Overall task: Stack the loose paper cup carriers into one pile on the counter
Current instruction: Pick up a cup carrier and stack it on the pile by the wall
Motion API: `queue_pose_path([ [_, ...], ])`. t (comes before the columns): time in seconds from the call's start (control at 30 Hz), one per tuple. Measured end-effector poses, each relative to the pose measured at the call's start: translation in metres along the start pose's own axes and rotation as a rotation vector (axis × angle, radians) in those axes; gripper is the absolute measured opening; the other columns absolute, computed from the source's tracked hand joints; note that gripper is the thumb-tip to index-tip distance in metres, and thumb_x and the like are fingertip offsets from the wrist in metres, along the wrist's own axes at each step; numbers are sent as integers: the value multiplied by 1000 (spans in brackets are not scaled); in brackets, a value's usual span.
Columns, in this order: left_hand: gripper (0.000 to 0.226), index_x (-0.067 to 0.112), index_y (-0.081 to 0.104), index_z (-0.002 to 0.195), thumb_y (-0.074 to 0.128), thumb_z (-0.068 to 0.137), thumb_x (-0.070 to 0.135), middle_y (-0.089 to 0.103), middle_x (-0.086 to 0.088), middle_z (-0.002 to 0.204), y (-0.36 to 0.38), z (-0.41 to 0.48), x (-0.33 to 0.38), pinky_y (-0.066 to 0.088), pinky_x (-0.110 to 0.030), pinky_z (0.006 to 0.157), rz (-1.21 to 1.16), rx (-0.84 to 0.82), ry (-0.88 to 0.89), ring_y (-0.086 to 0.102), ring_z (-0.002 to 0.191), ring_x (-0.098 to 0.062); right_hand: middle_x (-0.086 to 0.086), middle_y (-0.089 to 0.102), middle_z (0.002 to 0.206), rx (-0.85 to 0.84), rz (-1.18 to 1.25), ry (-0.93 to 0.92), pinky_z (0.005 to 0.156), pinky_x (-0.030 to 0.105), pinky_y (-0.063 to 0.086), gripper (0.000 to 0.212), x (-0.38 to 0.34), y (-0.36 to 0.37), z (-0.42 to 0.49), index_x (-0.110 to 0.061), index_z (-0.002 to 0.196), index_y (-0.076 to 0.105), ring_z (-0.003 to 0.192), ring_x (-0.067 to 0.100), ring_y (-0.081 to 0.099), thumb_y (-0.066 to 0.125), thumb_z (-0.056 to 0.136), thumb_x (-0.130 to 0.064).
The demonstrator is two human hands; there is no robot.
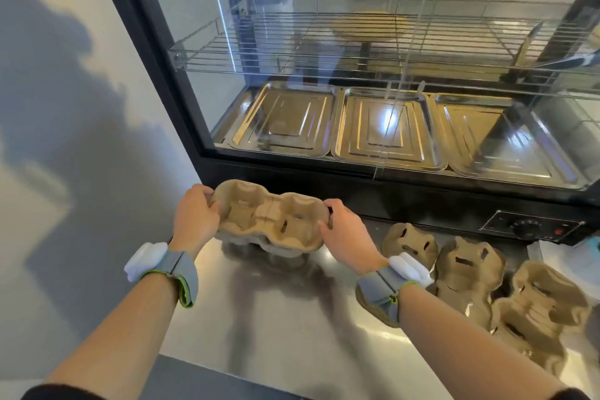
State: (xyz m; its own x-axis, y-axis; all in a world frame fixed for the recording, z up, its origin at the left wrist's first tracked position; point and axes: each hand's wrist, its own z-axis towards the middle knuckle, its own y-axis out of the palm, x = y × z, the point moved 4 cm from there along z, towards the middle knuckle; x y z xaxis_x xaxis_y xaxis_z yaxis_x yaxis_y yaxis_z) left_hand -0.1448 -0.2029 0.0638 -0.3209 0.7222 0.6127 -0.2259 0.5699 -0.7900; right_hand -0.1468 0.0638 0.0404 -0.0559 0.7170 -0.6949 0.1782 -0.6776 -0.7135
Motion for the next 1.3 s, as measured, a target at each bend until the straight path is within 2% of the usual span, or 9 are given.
queue_pose_path([
  [0.17, 26, 10, 49, 115, 51, 90, 17, 62, -18, 109, 10, 31, -20, 49, -46, 81, 51, -53, 1, 58, 98, -37, 12, 54, 133, -56, -54, 63, 90, 41, 48, 45, -8, 18, 29, -13, 141, 36, 112, 33, 57, 46, 98, -24],
  [0.37, 32, 5, 49, 120, 49, 89, 11, 51, -26, 123, 30, 39, -38, 45, -52, 89, 172, -127, -18, 51, 109, -47, 14, 55, 126, -118, -138, 140, 90, 46, 50, 40, -1, 40, 36, -13, 135, 39, 109, 35, 57, 46, 97, -24],
  [0.5, 34, 3, 51, 121, 51, 87, 7, 45, -28, 122, 38, 40, -48, 41, -53, 94, 245, -128, -35, 44, 113, -48, 15, 50, 129, -151, -193, 183, 89, 45, 48, 43, 6, 50, 37, -17, 137, 39, 110, 38, 56, 48, 96, -27],
  [0.67, 32, 5, 50, 119, 49, 88, 8, 43, -27, 123, 45, 43, -56, 43, -53, 91, 261, -166, -59, 46, 111, -49, 15, 53, 130, -172, -198, 171, 89, 44, 47, 46, 9, 50, 42, -19, 140, 37, 113, 37, 56, 48, 96, -27],
  [0.8, 33, 1, 50, 115, 52, 83, 6, 44, -31, 121, 49, 41, -48, 41, -53, 90, 296, -116, -70, 43, 110, -48, 14, 60, 126, -229, -172, 203, 90, 44, 50, 54, 15, 42, 39, -20, 143, 33, 110, 35, 59, 50, 94, -36],
  [0.93, 39, 3, 49, 119, 57, 81, 11, 44, -28, 123, 53, 37, -24, 37, -55, 94, 262, -19, 57, 38, 115, -47, 13, 63, 123, -219, -179, 255, 92, 42, 51, 57, 35, 18, 26, -18, 145, 33, 112, 33, 59, 52, 94, -32],
  [1.0, 39, 10, 49, 122, 56, 84, 14, 44, -22, 125, 60, 33, -3, 34, -51, 99, 170, -34, 116, 35, 118, -43, 12, 64, 122, -181, -180, 281, 92, 43, 52, 52, 51, -2, 17, -17, 142, 38, 111, 33, 60, 51, 93, -30],
  [1.1, 33, 12, 53, 118, 58, 85, 17, 51, -18, 118, 74, 24, 31, 33, -45, 96, 114, -10, 258, 41, 110, -40, 11, 63, 123, -144, -180, 323, 91, 44, 53, 48, 74, -28, 5, -15, 139, 41, 109, 31, 61, 49, 93, -27],
  [1.3, 25, 16, 57, 112, 58, 87, 21, 54, -7, 102, 126, -17, 93, 37, -38, 88, -2, -179, 429, 44, 102, -29, 9, 63, 123, -45, -179, 406, 91, 43, 54, 46, 119, -85, -26, -19, 137, 46, 108, 30, 61, 45, 91, -22],
])
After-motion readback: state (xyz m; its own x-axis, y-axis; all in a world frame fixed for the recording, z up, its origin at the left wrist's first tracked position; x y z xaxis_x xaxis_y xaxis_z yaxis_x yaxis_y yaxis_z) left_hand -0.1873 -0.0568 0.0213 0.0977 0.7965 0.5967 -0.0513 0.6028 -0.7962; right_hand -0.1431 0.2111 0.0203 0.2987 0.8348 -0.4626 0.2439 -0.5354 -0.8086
